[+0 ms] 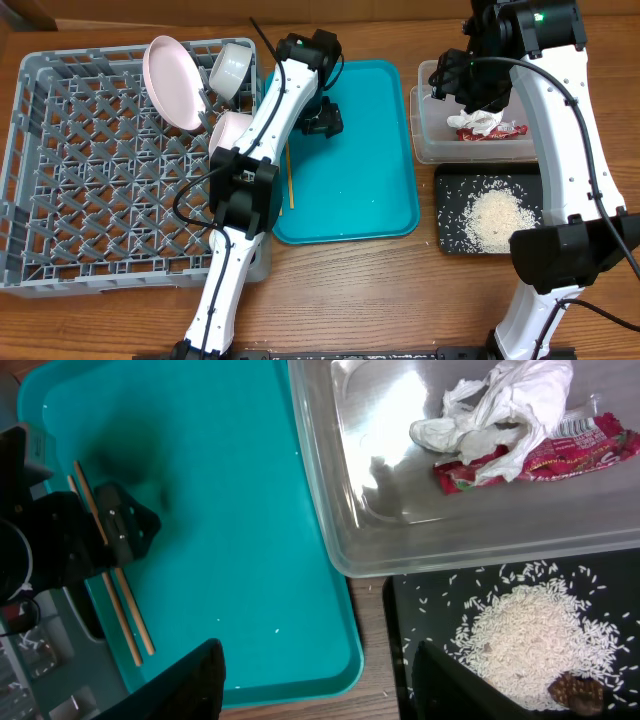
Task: Sort waste into correct bins and load items into the dishwasher
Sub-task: 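Reach left gripper to the chopsticks on the teal tray and grasp one, then carry the chopstick to the rack and drop it in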
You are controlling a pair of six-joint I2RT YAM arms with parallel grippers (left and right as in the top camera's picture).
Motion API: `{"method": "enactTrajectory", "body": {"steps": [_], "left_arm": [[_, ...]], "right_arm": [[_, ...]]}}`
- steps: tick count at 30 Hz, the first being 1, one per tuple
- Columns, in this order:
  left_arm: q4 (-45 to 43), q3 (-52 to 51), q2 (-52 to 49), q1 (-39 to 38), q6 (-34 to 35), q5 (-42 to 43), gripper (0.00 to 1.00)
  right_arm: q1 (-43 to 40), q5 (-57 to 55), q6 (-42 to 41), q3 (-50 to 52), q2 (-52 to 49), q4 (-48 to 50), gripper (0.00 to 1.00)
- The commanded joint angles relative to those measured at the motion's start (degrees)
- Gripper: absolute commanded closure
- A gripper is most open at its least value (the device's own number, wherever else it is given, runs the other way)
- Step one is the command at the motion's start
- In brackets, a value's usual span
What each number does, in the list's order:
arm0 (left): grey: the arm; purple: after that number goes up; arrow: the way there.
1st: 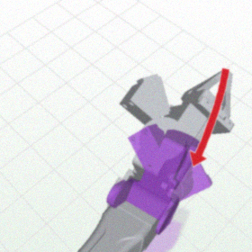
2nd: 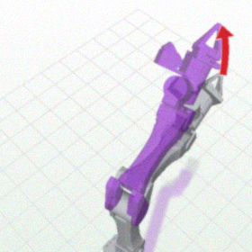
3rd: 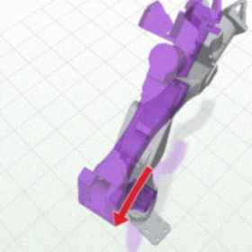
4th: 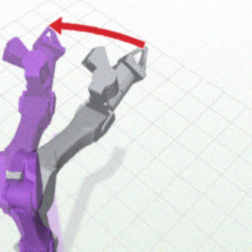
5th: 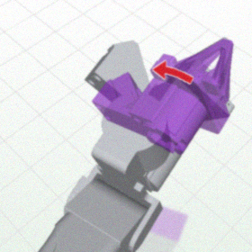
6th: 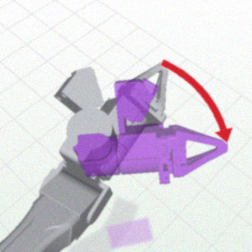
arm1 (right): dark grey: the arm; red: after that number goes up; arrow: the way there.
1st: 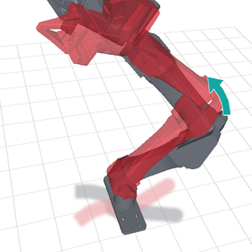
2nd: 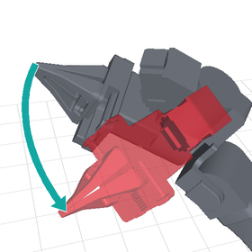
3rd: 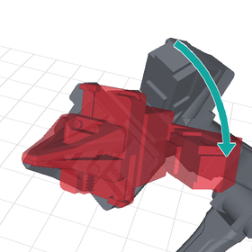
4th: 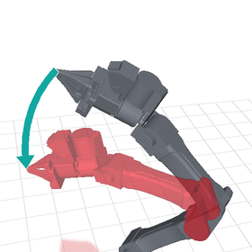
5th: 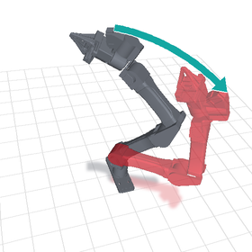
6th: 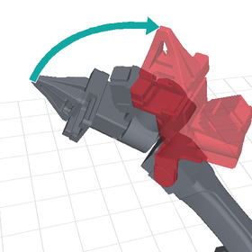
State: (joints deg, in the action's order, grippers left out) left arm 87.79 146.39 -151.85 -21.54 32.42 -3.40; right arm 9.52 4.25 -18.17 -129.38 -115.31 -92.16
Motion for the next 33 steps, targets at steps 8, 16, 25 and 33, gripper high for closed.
{"method": "enactTrajectory", "body": {"steps": [8, 16, 25, 33], "left_arm": [[-5.22, -8.72, -0.66, 0.55, -4.15, 1.95, 0.03], [-6.01, -10.12, -0.66, 0.52, -4.13, 1.97, 0.56], [-5.22, -8.98, 0.0, 0.57, -4.17, 3.43, 0.96], [7.28, 8.98, 7.1, 0.94, -9.75, 1.68, 0.96]], "right_arm": [[0.26, -0.09, 0.26, -1.09, 0.44, 0.22, 0.38], [0.26, -0.07, 0.24, -1.09, 0.44, 0.28, 0.38], [0.26, -0.07, 0.24, -1.09, 0.44, 0.31, 0.38], [0.26, -0.07, 0.24, -1.09, 0.44, 0.33, 0.34]]}}
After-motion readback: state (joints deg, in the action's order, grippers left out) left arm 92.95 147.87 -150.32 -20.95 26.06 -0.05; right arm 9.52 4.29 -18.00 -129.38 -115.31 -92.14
